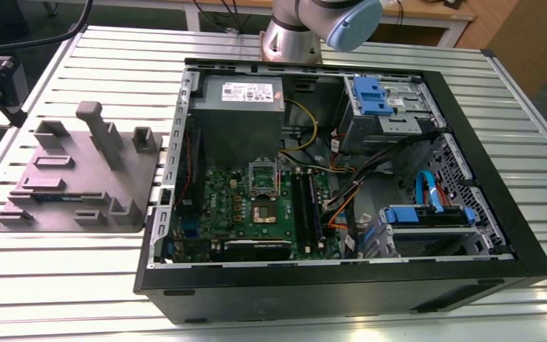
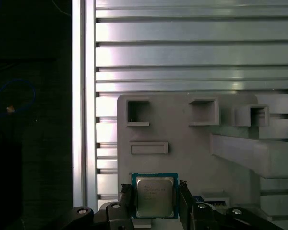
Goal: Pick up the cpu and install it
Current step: 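Pick up the cpu and move it towards the insertion slot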
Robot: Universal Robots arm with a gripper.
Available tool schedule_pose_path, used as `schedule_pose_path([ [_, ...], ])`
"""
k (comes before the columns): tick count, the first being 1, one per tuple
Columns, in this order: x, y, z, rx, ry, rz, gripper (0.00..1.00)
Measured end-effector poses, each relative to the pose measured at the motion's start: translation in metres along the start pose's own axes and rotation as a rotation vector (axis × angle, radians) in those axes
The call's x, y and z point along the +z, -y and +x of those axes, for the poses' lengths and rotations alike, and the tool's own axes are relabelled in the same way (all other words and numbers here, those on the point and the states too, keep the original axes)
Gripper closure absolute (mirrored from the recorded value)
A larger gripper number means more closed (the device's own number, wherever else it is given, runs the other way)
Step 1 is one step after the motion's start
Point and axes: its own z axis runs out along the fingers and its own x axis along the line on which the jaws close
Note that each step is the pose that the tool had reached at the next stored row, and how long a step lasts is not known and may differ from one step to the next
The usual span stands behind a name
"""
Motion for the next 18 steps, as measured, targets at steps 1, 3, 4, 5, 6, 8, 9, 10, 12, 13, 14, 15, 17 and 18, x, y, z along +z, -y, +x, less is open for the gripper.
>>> schedule_pose_path([
  [1, 0.0000, 0.0000, 0.0000, 0.000, 0.0000, 0.0000, 0.53],
  [3, 0.0000, 0.0000, 0.0000, 0.000, 0.0000, 0.0000, 0.53],
  [4, 0.0000, 0.0000, 0.0000, 0.000, 0.0000, 0.0000, 0.53],
  [5, 0.0000, 0.0000, 0.0000, 0.000, 0.0000, 0.0000, 0.53],
  [6, -0.0002, 0.0000, 0.0000, 0.000, 0.0000, 0.0000, 0.53],
  [8, -0.0020, -0.0001, 0.0000, 0.000, -0.0004, 0.0003, 0.53],
  [9, -0.0045, -0.0002, 0.0000, 0.000, 0.0000, 0.0000, 0.53],
  [10, -0.0118, -0.0005, -0.0001, 0.000, 0.0000, 0.0000, 0.53],
  [12, -0.0141, -0.0006, -0.0001, 0.000, 0.0001, 0.0000, 0.53],
  [13, -0.0152, -0.0007, -0.0001, 0.000, 0.0001, 0.0000, 0.53],
  [14, -0.0164, -0.0007, -0.0001, 0.000, -0.0001, 0.0000, 0.53],
  [15, -0.0174, -0.0008, -0.0002, 0.000, -0.0001, 0.0000, 0.53],
  [17, -0.0192, -0.0008, -0.0001, 0.000, -0.0002, 0.0001, 0.53],
  [18, -0.0200, -0.0009, -0.0002, 0.000, -0.0001, 0.0000, 0.53],
])
